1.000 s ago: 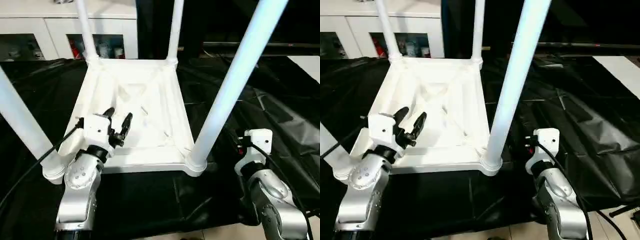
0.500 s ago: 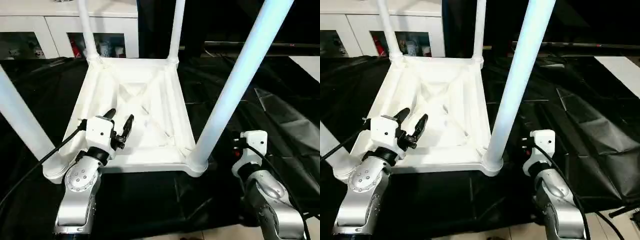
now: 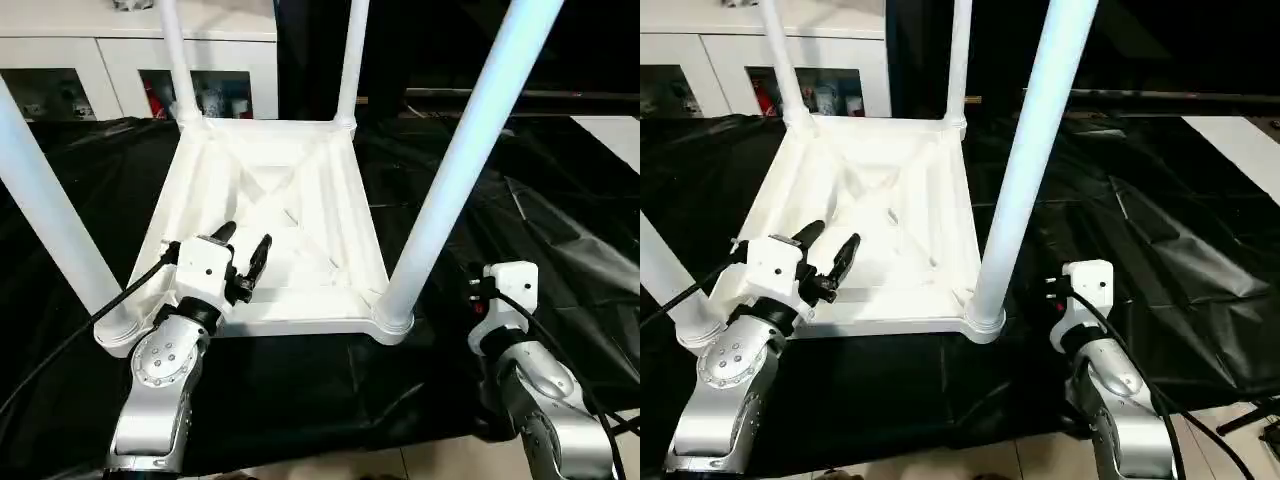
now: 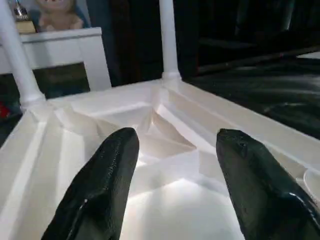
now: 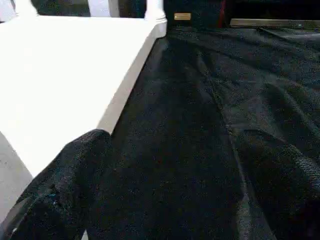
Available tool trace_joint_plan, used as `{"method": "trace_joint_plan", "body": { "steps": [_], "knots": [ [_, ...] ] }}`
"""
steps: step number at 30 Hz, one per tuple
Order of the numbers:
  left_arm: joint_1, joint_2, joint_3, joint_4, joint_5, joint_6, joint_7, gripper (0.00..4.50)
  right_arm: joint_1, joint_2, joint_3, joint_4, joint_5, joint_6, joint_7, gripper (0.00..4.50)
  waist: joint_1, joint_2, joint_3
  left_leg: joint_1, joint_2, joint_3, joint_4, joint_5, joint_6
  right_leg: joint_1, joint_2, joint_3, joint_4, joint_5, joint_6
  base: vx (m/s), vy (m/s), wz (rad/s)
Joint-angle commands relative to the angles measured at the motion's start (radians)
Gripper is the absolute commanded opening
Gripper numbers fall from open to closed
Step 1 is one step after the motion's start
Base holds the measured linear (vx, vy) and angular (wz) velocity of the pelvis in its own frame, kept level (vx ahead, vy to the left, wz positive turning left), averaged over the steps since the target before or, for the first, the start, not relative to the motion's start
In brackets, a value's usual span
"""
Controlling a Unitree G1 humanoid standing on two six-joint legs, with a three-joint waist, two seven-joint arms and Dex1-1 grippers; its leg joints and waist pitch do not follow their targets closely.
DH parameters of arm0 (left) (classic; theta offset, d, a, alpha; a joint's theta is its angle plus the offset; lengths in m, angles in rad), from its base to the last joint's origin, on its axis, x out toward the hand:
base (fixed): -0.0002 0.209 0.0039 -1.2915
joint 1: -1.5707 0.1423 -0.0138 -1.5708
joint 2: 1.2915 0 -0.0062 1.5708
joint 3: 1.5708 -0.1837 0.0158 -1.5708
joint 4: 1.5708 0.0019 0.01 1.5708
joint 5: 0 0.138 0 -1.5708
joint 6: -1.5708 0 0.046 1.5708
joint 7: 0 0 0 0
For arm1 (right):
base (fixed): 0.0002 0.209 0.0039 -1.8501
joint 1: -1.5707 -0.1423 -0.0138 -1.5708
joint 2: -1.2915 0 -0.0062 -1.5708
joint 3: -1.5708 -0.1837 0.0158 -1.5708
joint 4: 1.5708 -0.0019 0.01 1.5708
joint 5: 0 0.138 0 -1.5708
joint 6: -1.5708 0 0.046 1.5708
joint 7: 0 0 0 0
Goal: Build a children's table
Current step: Rotate leg to tighten, then flip table
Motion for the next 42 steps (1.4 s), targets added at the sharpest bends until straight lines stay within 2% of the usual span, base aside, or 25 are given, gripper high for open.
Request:
{"method": "trace_joint_plan", "body": {
  "steps": [1,3,4,6,12,16,17,18,19,21,22,23,24,25,26,27,28,29,30,31,33,35,39,41,42],
  "knots": [
    [0.01,0.001,-0.011,-0.003,0.005,0.014,0.009,2.89,0.004,-0.01,-0.002,0.009,-0.009,-0.004,0.001,4.38,-0.005,0.001,-0.058,0.008,0.023,-0.011,-0.071,-0.248,0.067,0.017,-0.016,0.005,-0.077,-0.26,-0.155,0.0,0.0,0.0],
    [0.016,0.001,-0.013,-0.002,0.005,0.008,0.013,2.89,-0.001,-0.019,-0.002,0.019,-0.009,-0.006,0.004,4.38,-0.004,-0.005,-0.06,0.011,0.025,-0.013,-0.068,-0.302,0.071,0.014,-0.017,0.0,-0.081,-0.361,-0.14,0.0,0.0,0.0],
    [0.017,0.001,-0.014,-0.003,0.006,0.007,0.014,2.89,-0.006,-0.021,-0.001,0.023,-0.009,-0.005,0.005,4.38,-0.006,-0.002,-0.049,0.031,0.03,-0.021,-0.074,-0.447,0.027,0.007,-0.021,-0.004,-0.095,-0.557,-0.085,0.0,0.0,0.0],
    [0.017,0.002,-0.015,-0.003,0.007,0.007,0.015,2.89,-0.009,-0.023,-0.001,0.026,-0.009,-0.004,0.005,4.38,-0.014,-0.002,-0.044,0.039,0.029,-0.032,-0.079,-0.528,-0.023,0.001,-0.019,-0.008,-0.108,-0.655,-0.018,0.0,0.0,0.0],
    [0.017,0.0,-0.02,-0.004,-0.002,0.017,0.019,2.89,-0.014,-0.027,0.0,0.031,-0.014,-0.005,0.01,4.38,-0.014,-0.006,-0.047,0.032,0.031,-0.032,-0.086,-0.508,-0.032,0.005,-0.024,0.003,-0.101,-0.571,-0.01,0.0,0.0,0.0],
    [0.021,-0.001,-0.022,0.0,-0.018,-0.019,0.008,2.89,-0.016,-0.031,-0.005,0.038,-0.015,-0.006,0.011,4.38,-0.013,-0.005,-0.062,-0.01,0.022,-0.014,-0.072,-0.215,0.049,-0.002,-0.009,0.006,-0.087,-0.217,-0.112,0.0,0.0,0.0],
    [0.021,0.006,-0.025,-0.007,0.0,-0.001,0.018,2.89,-0.015,-0.035,-0.007,0.041,-0.012,-0.009,0.011,4.38,-0.012,-0.003,-0.085,-0.027,0.003,0.001,-0.041,-0.023,0.165,-0.017,0.001,-0.009,-0.075,0.023,-0.198,0.0,0.0,0.0],
    [0.022,0.009,-0.022,-0.011,0.0,0.006,0.019,2.89,-0.012,-0.036,-0.008,0.04,-0.01,-0.011,0.011,4.38,-0.012,-0.003,-0.085,-0.027,0.003,0.001,-0.041,-0.023,0.165,-0.017,0.001,-0.009,-0.075,0.023,-0.198,0.0,0.0,0.0],
    [0.022,0.011,-0.02,-0.013,-0.001,0.009,0.019,2.89,-0.011,-0.037,-0.01,0.04,-0.009,-0.012,0.011,4.38,-0.011,-0.001,-0.089,-0.04,0.002,0.0,-0.028,-0.074,0.217,-0.035,-0.004,-0.019,-0.091,-0.049,-0.22,-0.051,0.02,0.01],
    [0.024,0.012,-0.016,-0.014,-0.007,0.008,0.018,2.89,-0.003,-0.039,-0.012,0.035,-0.01,-0.019,0.012,4.38,-0.017,0.007,-0.078,-0.021,0.014,-0.01,-0.027,-0.327,0.171,-0.043,-0.011,-0.04,-0.114,-0.393,-0.161,-0.076,0.009,-0.01],
    [0.026,0.012,-0.016,-0.014,-0.008,0.006,0.018,2.89,0.0,-0.039,-0.015,0.031,-0.006,-0.018,0.015,4.38,-0.034,0.019,-0.06,0.018,0.028,-0.025,-0.038,-0.563,0.079,-0.05,-0.002,-0.078,-0.136,-0.669,-0.054,-0.092,0.004,-0.08],
    [0.034,0.013,-0.012,-0.015,-0.01,0.003,0.021,2.89,0.012,-0.048,-0.016,0.017,-0.002,-0.031,0.03,4.38,-0.054,0.038,-0.033,0.045,0.05,-0.045,-0.075,-0.795,-0.012,-0.047,0.035,-0.139,-0.147,-0.736,0.043,-0.091,0.031,-0.13],
    [0.037,0.013,-0.01,-0.014,-0.011,0.002,0.023,2.89,0.017,-0.055,-0.015,0.012,-0.004,-0.042,0.039,4.38,-0.042,0.05,-0.021,-0.029,0.092,-0.047,-0.175,-0.89,-0.039,0.04,0.038,-0.13,0.013,-0.577,0.015,-0.091,0.031,-0.13],
    [0.041,0.013,-0.006,-0.016,-0.013,-0.003,0.025,2.89,0.025,-0.061,-0.02,0.003,0.006,-0.044,0.053,4.38,0.027,0.05,-0.01,-0.087,0.065,0.023,-0.215,-0.951,-0.088,0.102,0.039,-0.146,0.153,-0.314,-0.056,-0.141,0.066,-0.11],
    [0.055,0.016,0.004,-0.024,-0.026,-0.018,0.025,2.89,0.045,-0.071,-0.033,-0.029,0.057,-0.033,0.103,4.38,0.059,0.037,-0.017,-0.06,0.08,0.042,-0.22,-0.917,-0.071,0.101,0.021,-0.09,0.178,-0.351,-0.051,-0.102,0.04,-0.04],
    [0.055,0.016,0.004,-0.024,-0.026,-0.018,0.025,2.89,0.045,-0.071,-0.033,-0.029,0.057,-0.033,0.103,4.38,0.046,0.012,-0.03,-0.032,0.083,0.037,-0.182,-0.801,-0.08,0.1,-0.014,-0.024,0.164,-0.508,-0.026,-0.105,-0.031,-0.05],
    [0.069,0.019,0.015,-0.036,-0.037,-0.031,0.022,2.89,0.062,-0.083,-0.036,-0.053,0.083,-0.027,0.139,4.38,0.045,-0.05,-0.007,0.091,0.013,-0.01,0.149,-0.437,-0.07,-0.087,-0.179,0.036,-0.143,-1.156,0.034,0.064,-0.118,-0.02],
    [0.096,0.025,0.037,-0.059,-0.065,-0.072,0.012,2.89,0.089,-0.111,-0.032,-0.095,0.134,0.006,0.207,4.38,0.051,-0.028,-0.024,-0.045,-0.04,-0.099,0.149,-0.098,0.011,0.068,-0.164,0.099,-0.094,-1.092,0.006,0.129,-0.098,-0.23],
    [0.096,0.025,0.037,-0.059,-0.065,-0.072,0.012,2.89,0.089,-0.111,-0.032,-0.095,0.134,0.006,0.207,4.38,0.051,-0.028,-0.024,-0.045,-0.04,-0.099,0.149,-0.098,0.011,0.068,-0.164,0.099,-0.094,-1.092,0.006,0.133,-0.026,-0.22],
    [0.12,0.038,0.044,-0.08,-0.073,-0.084,-0.002,2.89,0.107,-0.14,-0.02,-0.111,0.13,0.007,0.238,4.38,0.068,-0.002,-0.025,0.004,0.025,-0.1,0.01,-0.137,-0.041,0.062,-0.084,0.027,-0.034,-0.677,-0.071,0.0,0.0,0.0],
    [0.171,0.067,0.046,-0.114,-0.091,-0.114,-0.045,2.89,0.138,-0.184,-0.004,-0.129,0.134,0.012,0.291,4.38,0.05,0.026,-0.031,0.069,0.068,-0.097,-0.055,-0.354,-0.035,0.044,-0.027,0.005,-0.007,-0.351,-0.157,-0.092,0.001,0.37],
    [0.251,0.087,0.063,-0.157,-0.134,-0.161,-0.097,3.18,0.166,-0.212,-0.001,-0.143,0.16,0.02,0.344,4.5,0.032,0.028,-0.017,0.052,0.059,-0.086,-0.089,-0.537,-0.062,0.07,-0.044,0.001,-0.037,-0.412,-0.167,-0.071,0.026,0.05],
    [0.338,0.07,0.117,-0.202,-0.189,-0.258,-0.097,3.38,0.182,-0.22,-0.013,-0.173,0.225,0.035,0.392,4.5,0.025,0.019,-0.013,0.055,0.054,-0.08,-0.093,-0.549,-0.058,0.068,-0.061,0.008,-0.066,-0.518,-0.134,-0.011,0.013,-0.01],
    [0.415,0.037,0.153,-0.223,-0.177,-0.354,-0.043,3.54,0.19,-0.226,0.017,-0.22,0.279,0.066,0.439,4.5,0.017,-0.007,-0.006,0.047,0.055,-0.081,-0.1,-0.531,-0.053,0.076,-0.071,0.006,-0.082,-0.605,-0.094,0.0,0.0,0.0],
    [0.422,0.033,0.157,-0.224,-0.168,-0.367,-0.031,3.62,0.189,-0.225,0.023,-0.222,0.279,0.067,0.443,4.5,0.019,0.001,-0.007,0.045,0.054,-0.084,-0.102,-0.519,-0.054,0.079,-0.072,0.004,-0.079,-0.611,-0.088,0.0,0.0,0.0]
  ]
}}
